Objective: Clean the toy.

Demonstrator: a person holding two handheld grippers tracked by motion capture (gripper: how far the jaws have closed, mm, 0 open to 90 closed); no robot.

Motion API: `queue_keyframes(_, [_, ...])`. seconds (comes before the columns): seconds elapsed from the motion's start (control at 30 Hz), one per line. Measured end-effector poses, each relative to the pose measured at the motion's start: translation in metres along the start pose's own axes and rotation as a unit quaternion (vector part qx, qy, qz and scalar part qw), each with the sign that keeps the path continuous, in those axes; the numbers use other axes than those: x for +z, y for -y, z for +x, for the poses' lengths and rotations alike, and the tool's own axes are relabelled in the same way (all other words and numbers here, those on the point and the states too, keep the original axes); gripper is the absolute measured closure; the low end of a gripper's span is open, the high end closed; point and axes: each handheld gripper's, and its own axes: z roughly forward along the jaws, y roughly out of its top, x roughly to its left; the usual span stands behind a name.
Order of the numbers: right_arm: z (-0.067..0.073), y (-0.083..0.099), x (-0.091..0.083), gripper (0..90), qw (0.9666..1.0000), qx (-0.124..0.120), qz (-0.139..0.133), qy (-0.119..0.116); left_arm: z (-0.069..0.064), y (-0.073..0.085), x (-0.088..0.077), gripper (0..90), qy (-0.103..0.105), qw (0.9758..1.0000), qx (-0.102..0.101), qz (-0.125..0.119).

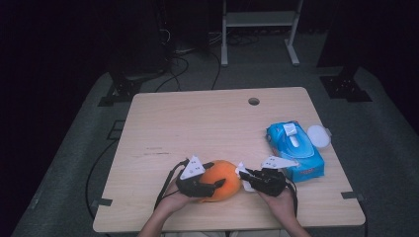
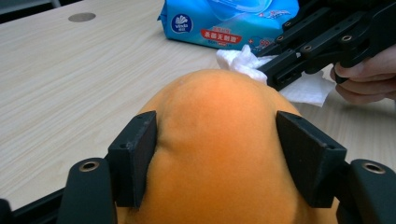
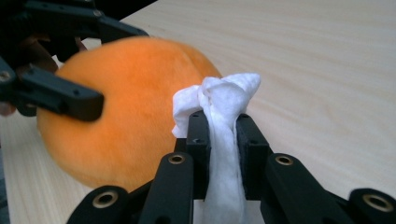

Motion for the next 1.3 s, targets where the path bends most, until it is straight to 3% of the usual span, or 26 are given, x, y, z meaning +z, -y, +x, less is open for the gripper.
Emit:
queue_keyframes(0.1, [0.008, -0.010, -0.005, 77.5, 0.9996, -0.017, -0.022, -0.008, -0.006, -0.002, -0.002, 28.1, 0.032, 0.9994, 0.011, 0.009])
queue_keyframes(0.2, [0.010, -0.010, -0.003, 77.4, 0.9994, -0.028, -0.016, -0.014, -0.004, -0.005, -0.009, 22.0, 0.079, 0.9965, 0.023, 0.020])
queue_keyframes(0.27, [0.008, -0.006, -0.001, 77.4, 0.9994, -0.031, -0.006, -0.017, 0.002, -0.006, -0.014, 20.3, 0.091, 0.9958, 0.009, 0.005])
queue_keyframes(0.3, [0.007, -0.004, -0.001, 77.4, 0.9995, -0.027, -0.006, -0.018, 0.005, -0.006, -0.015, 18.1, 0.082, 0.9966, -0.002, 0.004])
queue_keyframes(0.37, [0.007, -0.005, -0.001, 77.4, 0.9994, -0.029, -0.006, -0.019, 0.009, -0.004, -0.013, 11.6, 0.055, 0.9983, -0.002, 0.020])
queue_keyframes(0.47, [0.007, -0.005, -0.001, 77.3, 0.9994, -0.028, -0.007, -0.020, 0.010, 0.002, -0.007, 10.7, 0.056, 0.9981, -0.010, 0.024])
queue_keyframes(0.5, [0.006, -0.006, -0.001, 77.3, 0.9994, -0.026, -0.007, -0.019, 0.009, 0.002, -0.006, 14.7, 0.052, 0.9983, -0.006, 0.026])
queue_keyframes(0.57, [0.004, -0.007, -0.001, 77.4, 0.9996, -0.016, -0.008, -0.020, 0.004, 0.000, -0.006, 28.7, 0.036, 0.9990, 0.008, 0.025])
queue_keyframes(0.63, [0.000, -0.008, -0.001, 77.4, 0.9998, -0.005, -0.010, -0.018, -0.002, -0.005, -0.005, 38.9, 0.015, 0.9987, 0.047, 0.011])
queue_keyframes(0.73, [-0.006, -0.010, -0.005, 77.5, 0.9997, 0.009, -0.021, -0.010, -0.008, -0.013, 0.001, 42.7, -0.009, 0.9976, 0.067, -0.016])
queue_keyframes(0.8, [-0.009, -0.015, -0.011, 77.4, 0.9987, 0.022, -0.043, -0.018, -0.013, -0.014, 0.010, 42.8, -0.027, 0.9957, 0.085, -0.023])
queue_keyframes(0.87, [-0.005, -0.019, -0.015, 77.4, 0.9983, 0.013, -0.052, -0.026, -0.017, -0.014, 0.018, 42.0, -0.022, 0.9952, 0.091, -0.029])
queue_keyframes(0.97, [0.001, -0.021, -0.016, 77.4, 0.9988, -0.022, -0.042, -0.013, -0.022, -0.015, 0.017, 39.5, -0.014, 0.9937, 0.108, -0.025])
queue_keyframes(1.03, [-0.003, -0.017, -0.015, 77.4, 0.9992, -0.011, -0.038, -0.006, -0.020, -0.011, 0.015, 38.9, -0.005, 0.9942, 0.104, -0.024])
queue_keyframes(1.1, [-0.009, -0.013, -0.012, 77.4, 0.9995, -0.010, -0.022, 0.019, -0.020, -0.008, 0.014, 38.6, 0.001, 0.9945, 0.102, -0.023])
queue_keyframes(1.17, [-0.009, -0.011, -0.012, 77.5, 0.9995, 0.000, -0.025, 0.020, -0.019, -0.008, 0.014, 38.1, 0.003, 0.9945, 0.103, -0.021])
queue_keyframes(1.23, [0.008, -0.017, -0.014, 77.4, 0.9980, -0.048, -0.030, 0.027, -0.018, -0.007, 0.014, 37.4, 0.005, 0.9945, 0.102, -0.023])
queue_keyframes(1.3, [0.018, -0.023, -0.015, 77.4, 0.9965, -0.072, -0.042, 0.008, -0.018, -0.006, 0.015, 36.7, 0.005, 0.9943, 0.103, -0.026])
